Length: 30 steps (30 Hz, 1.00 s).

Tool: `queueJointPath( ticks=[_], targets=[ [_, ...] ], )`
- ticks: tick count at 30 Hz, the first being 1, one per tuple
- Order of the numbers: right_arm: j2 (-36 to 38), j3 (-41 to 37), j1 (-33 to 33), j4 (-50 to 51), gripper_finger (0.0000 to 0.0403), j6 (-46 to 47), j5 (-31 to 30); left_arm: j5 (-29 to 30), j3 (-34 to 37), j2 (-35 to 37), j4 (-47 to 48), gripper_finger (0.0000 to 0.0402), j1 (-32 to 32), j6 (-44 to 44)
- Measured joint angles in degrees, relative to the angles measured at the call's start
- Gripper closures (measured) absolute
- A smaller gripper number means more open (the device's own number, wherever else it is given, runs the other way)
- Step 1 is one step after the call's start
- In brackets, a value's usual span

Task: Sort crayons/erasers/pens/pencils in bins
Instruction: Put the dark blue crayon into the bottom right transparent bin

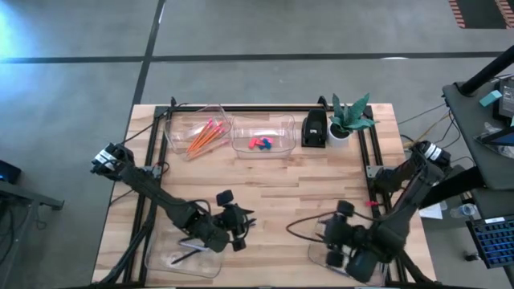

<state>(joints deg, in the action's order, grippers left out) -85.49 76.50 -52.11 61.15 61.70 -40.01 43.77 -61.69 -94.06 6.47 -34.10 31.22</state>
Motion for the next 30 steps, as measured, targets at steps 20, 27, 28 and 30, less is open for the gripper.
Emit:
queueJointPath(
  ticks=[20,27,28,30],
  targets=[
    [-6.5,-16.4,22.7,-63.8,0.0243,-47.5,17.7,-6.8,-0.2,2.2,12.8,0.0301,-1.6,16.6],
    [-14.2,-18.0,26.0,-77.6,0.0249,-48.2,20.2,-6.8,-0.2,3.1,23.9,0.0301,-2.1,27.8],
    [-15.6,-18.0,26.3,-79.4,0.025,-48.2,21.3,-6.8,-0.2,3.1,25.1,0.0301,-2.1,28.6],
    [-18.5,-16.8,26.6,-80.6,0.0253,-48.2,22.8,-6.8,-0.2,3.1,26.6,0.0301,-2.0,30.1]
  ],
)
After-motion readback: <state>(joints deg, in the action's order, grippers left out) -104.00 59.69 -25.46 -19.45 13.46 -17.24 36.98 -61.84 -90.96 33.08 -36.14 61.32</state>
